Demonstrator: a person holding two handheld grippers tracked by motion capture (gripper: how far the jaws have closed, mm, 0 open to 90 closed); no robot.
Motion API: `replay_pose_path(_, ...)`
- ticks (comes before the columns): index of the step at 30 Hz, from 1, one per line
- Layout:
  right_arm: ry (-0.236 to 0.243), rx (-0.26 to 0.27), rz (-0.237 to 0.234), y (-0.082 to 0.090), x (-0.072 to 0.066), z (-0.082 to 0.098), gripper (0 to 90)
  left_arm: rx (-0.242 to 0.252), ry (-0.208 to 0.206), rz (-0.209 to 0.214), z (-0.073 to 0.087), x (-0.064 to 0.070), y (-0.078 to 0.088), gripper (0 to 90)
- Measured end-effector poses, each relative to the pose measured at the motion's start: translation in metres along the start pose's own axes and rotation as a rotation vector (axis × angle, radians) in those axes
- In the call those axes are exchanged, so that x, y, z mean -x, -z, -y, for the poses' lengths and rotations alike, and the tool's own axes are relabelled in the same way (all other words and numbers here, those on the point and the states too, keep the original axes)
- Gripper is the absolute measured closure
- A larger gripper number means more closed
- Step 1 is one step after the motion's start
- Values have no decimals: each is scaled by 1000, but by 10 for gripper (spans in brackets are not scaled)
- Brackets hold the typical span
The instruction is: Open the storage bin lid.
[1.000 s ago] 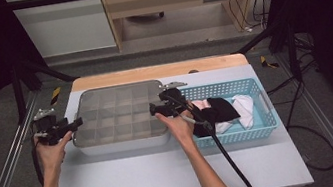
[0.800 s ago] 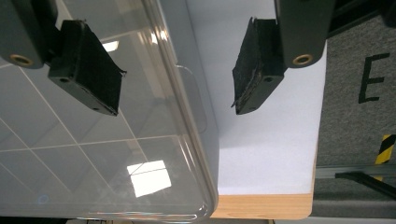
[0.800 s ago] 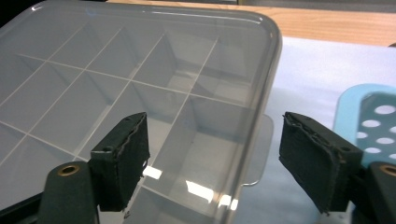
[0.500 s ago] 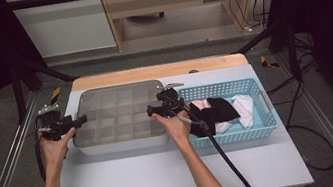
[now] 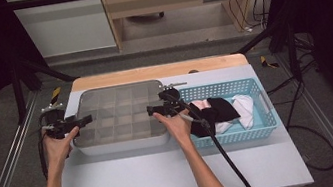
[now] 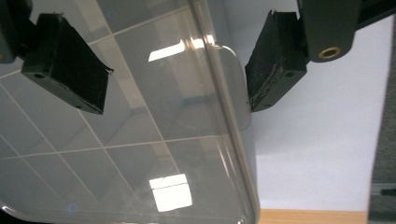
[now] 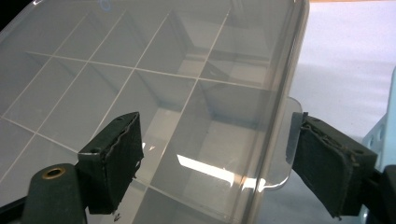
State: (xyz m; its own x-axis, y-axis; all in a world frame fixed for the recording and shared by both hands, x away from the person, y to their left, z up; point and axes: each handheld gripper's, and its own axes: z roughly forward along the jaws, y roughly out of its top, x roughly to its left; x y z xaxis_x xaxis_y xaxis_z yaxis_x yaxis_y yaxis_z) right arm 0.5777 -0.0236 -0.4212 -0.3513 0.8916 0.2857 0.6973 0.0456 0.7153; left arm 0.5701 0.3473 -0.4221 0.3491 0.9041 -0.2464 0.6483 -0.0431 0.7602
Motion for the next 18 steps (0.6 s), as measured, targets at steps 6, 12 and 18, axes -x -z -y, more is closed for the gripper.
replay_pose_path(6,-17,-7,-8,0,1,-1,212,-9,27,-9,-1,1,1,218)
replay_pose_path(12,-44,-9,-10,2,3,-2,254,17,91,-1,0,-5,7,346)
replay_pose_path(18,-52,15,-21,9,3,-4,317,76,111,14,-1,-6,19,437)
